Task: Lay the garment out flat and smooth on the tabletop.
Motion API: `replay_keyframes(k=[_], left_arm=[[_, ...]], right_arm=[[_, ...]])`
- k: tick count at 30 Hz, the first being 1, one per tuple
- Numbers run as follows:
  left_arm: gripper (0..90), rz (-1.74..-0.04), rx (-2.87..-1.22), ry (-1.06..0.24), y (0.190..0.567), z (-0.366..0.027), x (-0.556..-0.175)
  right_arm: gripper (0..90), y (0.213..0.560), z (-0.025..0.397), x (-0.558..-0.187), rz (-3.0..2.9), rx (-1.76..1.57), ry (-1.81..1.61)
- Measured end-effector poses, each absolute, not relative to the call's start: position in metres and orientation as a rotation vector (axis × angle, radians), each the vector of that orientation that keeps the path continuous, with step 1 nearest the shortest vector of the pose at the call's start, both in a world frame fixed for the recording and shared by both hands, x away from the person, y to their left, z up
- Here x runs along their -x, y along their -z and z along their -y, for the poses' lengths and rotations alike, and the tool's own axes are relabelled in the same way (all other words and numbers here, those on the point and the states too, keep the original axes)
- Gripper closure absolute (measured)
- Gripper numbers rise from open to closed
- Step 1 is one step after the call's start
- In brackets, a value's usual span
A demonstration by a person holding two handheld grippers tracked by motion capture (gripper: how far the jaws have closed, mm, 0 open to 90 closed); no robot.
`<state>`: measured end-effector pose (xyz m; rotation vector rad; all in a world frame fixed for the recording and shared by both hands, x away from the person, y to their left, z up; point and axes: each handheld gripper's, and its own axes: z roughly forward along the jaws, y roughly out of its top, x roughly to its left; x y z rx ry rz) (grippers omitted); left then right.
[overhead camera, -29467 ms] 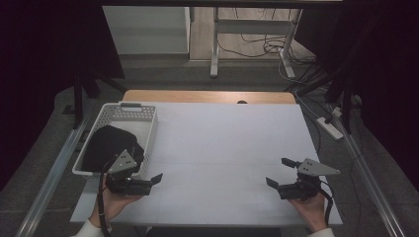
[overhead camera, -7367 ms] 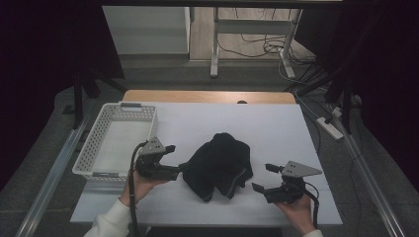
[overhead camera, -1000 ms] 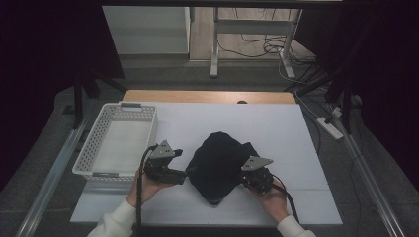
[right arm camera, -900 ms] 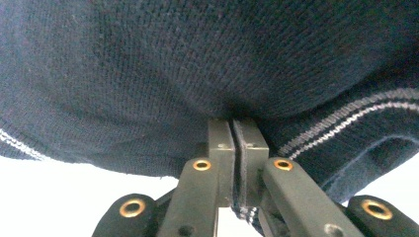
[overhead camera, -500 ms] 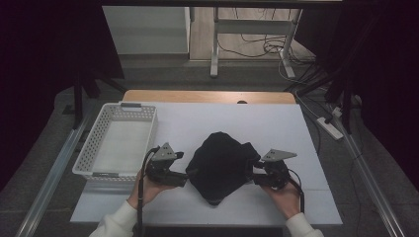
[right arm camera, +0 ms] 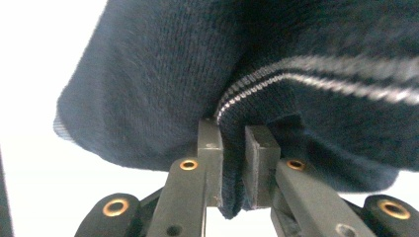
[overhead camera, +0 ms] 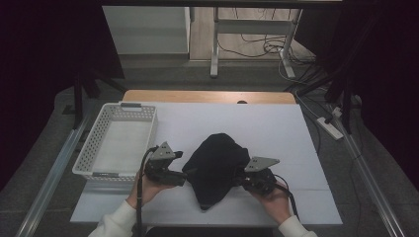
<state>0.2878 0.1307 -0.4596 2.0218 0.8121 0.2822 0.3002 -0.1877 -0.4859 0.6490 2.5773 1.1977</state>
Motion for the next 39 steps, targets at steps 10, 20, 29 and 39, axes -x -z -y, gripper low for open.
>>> replay_keyframes(k=[10,20,29,39], left_arm=[[20.5,-0.807,-2.012,-0.305,0.455,-0.133,-0.284],[20.5,-0.792,-2.066,-0.286,0.465,-0.120,-0.282],[20.4,-0.763,-2.112,-0.244,0.474,-0.105,-0.273],[19.3,-0.801,-2.199,-0.184,0.501,-0.098,-0.258]], right_arm=[[79.6,0.484,0.133,-0.282,-2.636,-0.492,-1.323],[50.9,0.484,0.157,-0.284,-2.640,-0.598,-1.348],[38.2,0.471,0.221,-0.276,-2.532,-0.728,-1.356],[35.9,0.480,0.248,-0.290,-2.455,-0.854,-1.279]])
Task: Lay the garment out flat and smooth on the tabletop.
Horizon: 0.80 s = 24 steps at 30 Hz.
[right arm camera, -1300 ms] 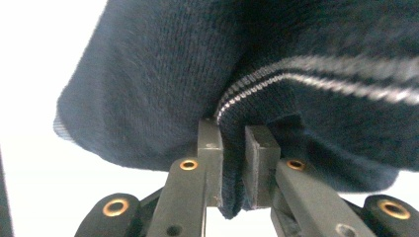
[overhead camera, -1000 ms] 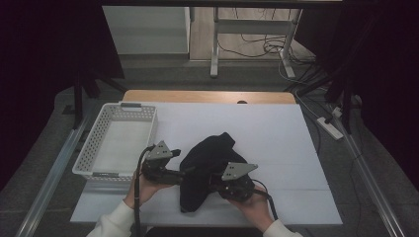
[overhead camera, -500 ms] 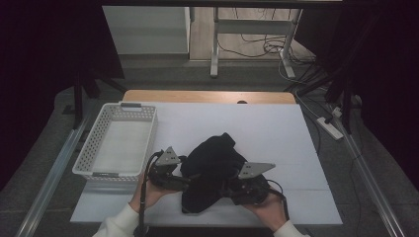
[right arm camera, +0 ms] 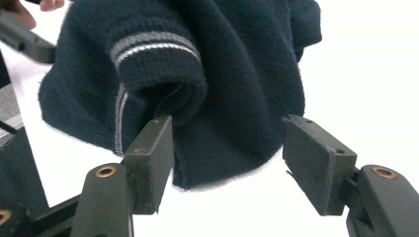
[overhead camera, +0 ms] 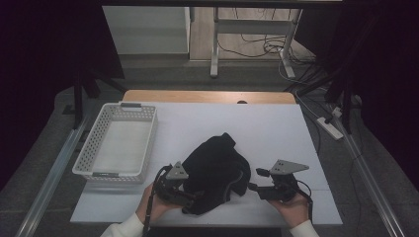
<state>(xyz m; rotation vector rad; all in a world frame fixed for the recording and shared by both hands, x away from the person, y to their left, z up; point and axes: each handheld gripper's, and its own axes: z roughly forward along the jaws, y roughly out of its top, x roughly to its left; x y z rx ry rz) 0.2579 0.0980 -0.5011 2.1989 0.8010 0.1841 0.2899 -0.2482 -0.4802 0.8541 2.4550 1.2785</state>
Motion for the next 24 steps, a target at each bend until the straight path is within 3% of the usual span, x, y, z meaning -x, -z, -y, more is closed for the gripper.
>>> replay_keyframes(k=[15,17,18,20,21,22,23,24], left_arm=[[20.2,-0.832,-2.294,-0.106,0.522,-0.097,-0.246],[29.0,-0.837,-2.306,-0.112,0.525,-0.095,-0.247],[29.0,-0.839,-2.313,-0.119,0.526,-0.094,-0.248],[40.7,-0.835,-2.324,-0.150,0.528,-0.093,-0.248],[51.7,-0.835,-2.326,-0.163,0.528,-0.093,-0.248],[57.4,-0.844,-2.321,-0.160,0.527,-0.095,-0.248],[57.4,-0.846,-2.313,-0.157,0.526,-0.096,-0.249],[68.8,-0.839,-2.305,-0.147,0.525,-0.098,-0.250]], right_arm=[[34.7,0.490,0.240,-0.297,-2.491,-0.846,-1.232],[34.7,0.490,0.236,-0.297,-2.494,-0.837,-1.240],[34.7,0.490,0.233,-0.298,-2.497,-0.832,-1.248],[34.7,0.492,0.227,-0.299,-2.506,-0.814,-1.245],[34.6,0.494,0.219,-0.300,-2.528,-0.786,-1.234],[34.7,0.495,0.215,-0.300,-2.537,-0.771,-1.229],[34.7,0.495,0.215,-0.300,-2.537,-0.771,-1.229],[36.5,0.498,0.209,-0.300,-2.552,-0.750,-1.218]])
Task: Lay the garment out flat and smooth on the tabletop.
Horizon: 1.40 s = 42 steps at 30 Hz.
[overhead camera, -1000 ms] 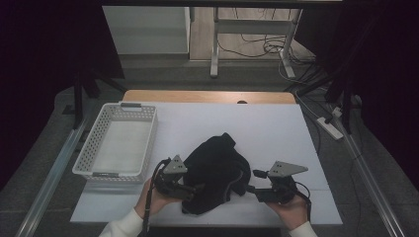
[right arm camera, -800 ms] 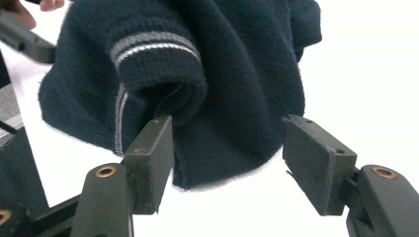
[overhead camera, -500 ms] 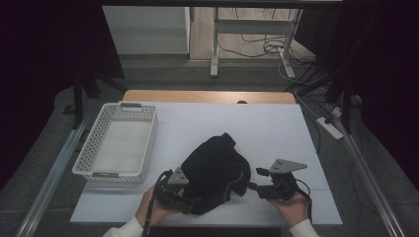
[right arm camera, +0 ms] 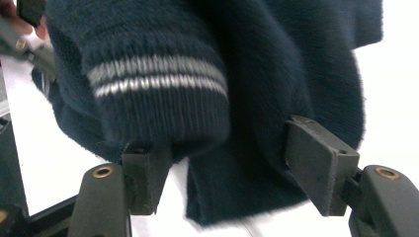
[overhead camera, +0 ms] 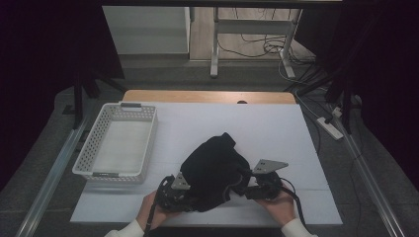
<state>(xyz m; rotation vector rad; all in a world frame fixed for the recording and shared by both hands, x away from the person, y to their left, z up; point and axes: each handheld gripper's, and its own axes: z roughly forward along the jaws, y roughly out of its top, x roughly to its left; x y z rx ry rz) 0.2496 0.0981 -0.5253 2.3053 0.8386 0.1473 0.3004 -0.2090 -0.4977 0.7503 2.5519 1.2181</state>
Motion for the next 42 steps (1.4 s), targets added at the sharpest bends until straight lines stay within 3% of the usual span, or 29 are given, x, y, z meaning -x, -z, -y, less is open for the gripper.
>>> replay_keyframes(k=[3,8,9,18,26,42], left_arm=[[75.0,-0.823,-2.294,-0.126,0.522,-0.101,-0.252],[77.7,-0.789,-2.272,-0.126,0.512,-0.109,-0.253],[77.8,-0.782,-2.260,-0.133,0.508,-0.110,-0.252],[78.3,-0.745,-2.118,-0.192,0.474,-0.136,-0.249],[78.8,-0.779,-1.998,-0.212,0.453,-0.160,-0.255],[79.1,-0.746,-1.900,-0.248,0.419,-0.161,-0.274]], right_arm=[[41.4,0.499,0.205,-0.300,-2.560,-0.735,-1.216],[76.2,0.499,0.203,-0.301,-2.523,-0.722,-1.162],[77.8,0.498,0.204,-0.302,-2.522,-0.729,-1.174],[80.1,0.486,0.214,-0.302,-2.466,-0.722,-1.228],[80.7,0.451,0.234,-0.300,-2.325,-0.740,-1.329],[80.6,0.408,0.249,-0.300,-2.182,-0.708,-1.378]])
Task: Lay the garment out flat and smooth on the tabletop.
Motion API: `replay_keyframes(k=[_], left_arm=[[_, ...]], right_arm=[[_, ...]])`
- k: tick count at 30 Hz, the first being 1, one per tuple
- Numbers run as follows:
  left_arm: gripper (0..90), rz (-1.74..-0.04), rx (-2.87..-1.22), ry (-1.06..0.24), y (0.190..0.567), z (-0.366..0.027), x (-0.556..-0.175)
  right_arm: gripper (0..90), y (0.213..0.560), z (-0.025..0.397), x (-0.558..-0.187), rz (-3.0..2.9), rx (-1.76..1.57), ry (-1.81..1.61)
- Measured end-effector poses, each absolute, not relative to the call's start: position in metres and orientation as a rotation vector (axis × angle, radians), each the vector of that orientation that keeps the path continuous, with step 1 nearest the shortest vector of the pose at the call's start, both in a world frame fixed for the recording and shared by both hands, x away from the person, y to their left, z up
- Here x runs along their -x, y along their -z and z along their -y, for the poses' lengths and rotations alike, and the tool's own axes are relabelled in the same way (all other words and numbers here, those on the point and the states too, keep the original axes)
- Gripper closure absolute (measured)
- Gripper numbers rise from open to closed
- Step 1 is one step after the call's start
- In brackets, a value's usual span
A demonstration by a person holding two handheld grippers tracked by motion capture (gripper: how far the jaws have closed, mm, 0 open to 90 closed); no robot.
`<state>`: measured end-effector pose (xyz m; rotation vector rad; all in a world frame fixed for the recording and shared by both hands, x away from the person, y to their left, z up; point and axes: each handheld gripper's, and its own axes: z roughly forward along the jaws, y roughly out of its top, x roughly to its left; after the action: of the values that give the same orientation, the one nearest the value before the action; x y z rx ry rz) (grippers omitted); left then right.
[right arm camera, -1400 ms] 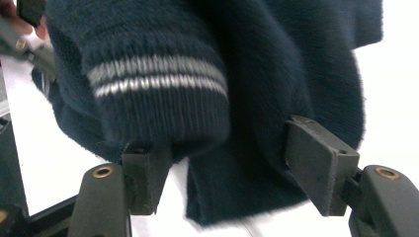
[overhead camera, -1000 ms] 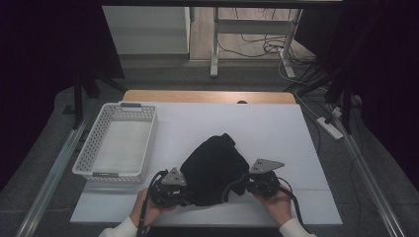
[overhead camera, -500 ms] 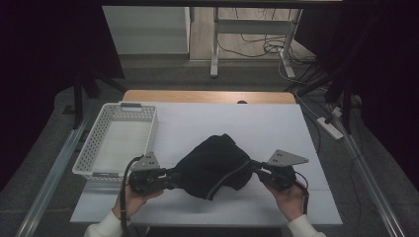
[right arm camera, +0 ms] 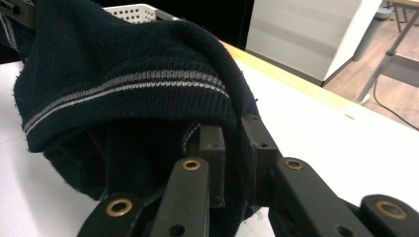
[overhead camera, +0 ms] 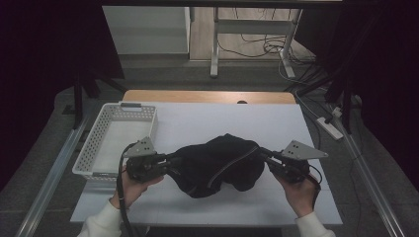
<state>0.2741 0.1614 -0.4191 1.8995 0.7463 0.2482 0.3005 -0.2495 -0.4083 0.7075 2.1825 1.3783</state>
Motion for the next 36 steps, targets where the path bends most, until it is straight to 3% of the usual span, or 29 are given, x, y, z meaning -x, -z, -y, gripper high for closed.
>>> replay_keyframes(k=[21,36], left_arm=[[79.0,-0.815,-1.904,-0.230,0.429,-0.145,-0.328],[78.9,-0.835,-1.911,-0.212,0.437,-0.146,-0.333]], right_arm=[[80.3,0.432,0.253,-0.337,-2.229,-0.809,-1.254],[80.2,0.441,0.251,-0.339,-2.258,-0.816,-1.237]])
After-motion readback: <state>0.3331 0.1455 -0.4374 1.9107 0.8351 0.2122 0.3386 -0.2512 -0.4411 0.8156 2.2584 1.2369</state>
